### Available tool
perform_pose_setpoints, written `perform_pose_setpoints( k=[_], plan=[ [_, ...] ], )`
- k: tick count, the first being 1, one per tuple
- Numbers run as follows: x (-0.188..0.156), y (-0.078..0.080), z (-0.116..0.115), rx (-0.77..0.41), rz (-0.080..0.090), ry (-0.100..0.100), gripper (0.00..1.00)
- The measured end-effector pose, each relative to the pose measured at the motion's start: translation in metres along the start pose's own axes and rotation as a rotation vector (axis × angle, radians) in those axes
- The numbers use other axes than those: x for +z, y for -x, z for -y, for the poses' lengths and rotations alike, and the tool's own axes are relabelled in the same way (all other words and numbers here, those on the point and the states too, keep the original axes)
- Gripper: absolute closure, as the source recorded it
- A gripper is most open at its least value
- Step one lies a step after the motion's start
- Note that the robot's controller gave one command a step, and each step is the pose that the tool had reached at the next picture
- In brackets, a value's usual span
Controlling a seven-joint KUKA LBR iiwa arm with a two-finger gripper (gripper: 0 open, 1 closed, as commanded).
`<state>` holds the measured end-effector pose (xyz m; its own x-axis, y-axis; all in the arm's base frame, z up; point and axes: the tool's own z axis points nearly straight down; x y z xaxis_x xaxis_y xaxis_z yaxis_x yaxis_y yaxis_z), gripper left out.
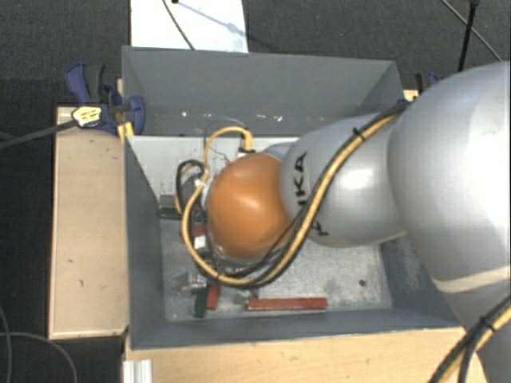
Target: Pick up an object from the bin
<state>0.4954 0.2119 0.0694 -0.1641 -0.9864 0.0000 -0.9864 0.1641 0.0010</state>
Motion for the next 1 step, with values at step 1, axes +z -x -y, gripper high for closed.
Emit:
perform_pose_setpoints(
  k=[1],
  plan=[
    [-0.0003, 0.0004, 0.0, 0.001, 0.001, 0.0, 0.0]
  ],
)
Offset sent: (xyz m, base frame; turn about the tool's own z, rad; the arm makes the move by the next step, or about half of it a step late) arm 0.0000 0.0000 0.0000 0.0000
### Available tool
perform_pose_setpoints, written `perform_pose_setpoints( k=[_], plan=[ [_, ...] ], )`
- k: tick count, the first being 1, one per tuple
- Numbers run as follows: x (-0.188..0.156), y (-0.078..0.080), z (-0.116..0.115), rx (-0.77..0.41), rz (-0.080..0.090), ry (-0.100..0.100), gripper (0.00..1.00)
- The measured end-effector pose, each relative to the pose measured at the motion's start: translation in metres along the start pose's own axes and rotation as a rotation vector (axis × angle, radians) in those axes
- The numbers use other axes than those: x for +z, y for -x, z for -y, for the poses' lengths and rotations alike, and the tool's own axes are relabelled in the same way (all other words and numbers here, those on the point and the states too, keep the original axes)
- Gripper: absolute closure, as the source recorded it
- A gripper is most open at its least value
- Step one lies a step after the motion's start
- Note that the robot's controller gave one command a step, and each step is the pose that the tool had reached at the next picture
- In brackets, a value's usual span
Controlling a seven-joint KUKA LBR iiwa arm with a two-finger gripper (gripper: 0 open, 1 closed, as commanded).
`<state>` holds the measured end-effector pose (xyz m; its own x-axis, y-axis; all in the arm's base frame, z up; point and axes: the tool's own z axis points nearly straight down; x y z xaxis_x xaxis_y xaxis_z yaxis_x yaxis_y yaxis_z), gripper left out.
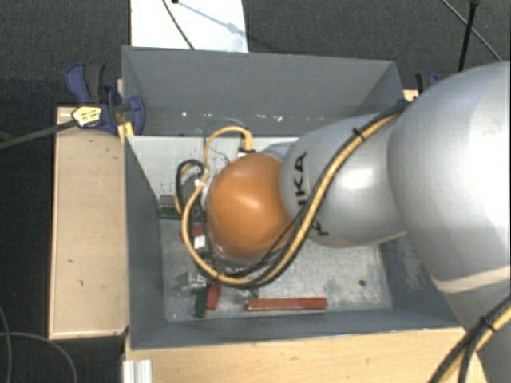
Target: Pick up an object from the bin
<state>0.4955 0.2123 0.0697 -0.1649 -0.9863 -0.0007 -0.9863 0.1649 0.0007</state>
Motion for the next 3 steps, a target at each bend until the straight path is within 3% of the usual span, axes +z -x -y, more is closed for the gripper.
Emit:
perform_pose_setpoints(
  k=[1, 2, 3],
  plan=[
    [0.0, 0.0, 0.0, 0.0, 0.0, 0.0, 1.0],
    [-0.069, 0.001, 0.002, 0.005, 0.005, -0.007, 1.0],
    [-0.1, 0.002, 0.002, 0.013, 0.004, -0.005, 1.0]
  ],
)
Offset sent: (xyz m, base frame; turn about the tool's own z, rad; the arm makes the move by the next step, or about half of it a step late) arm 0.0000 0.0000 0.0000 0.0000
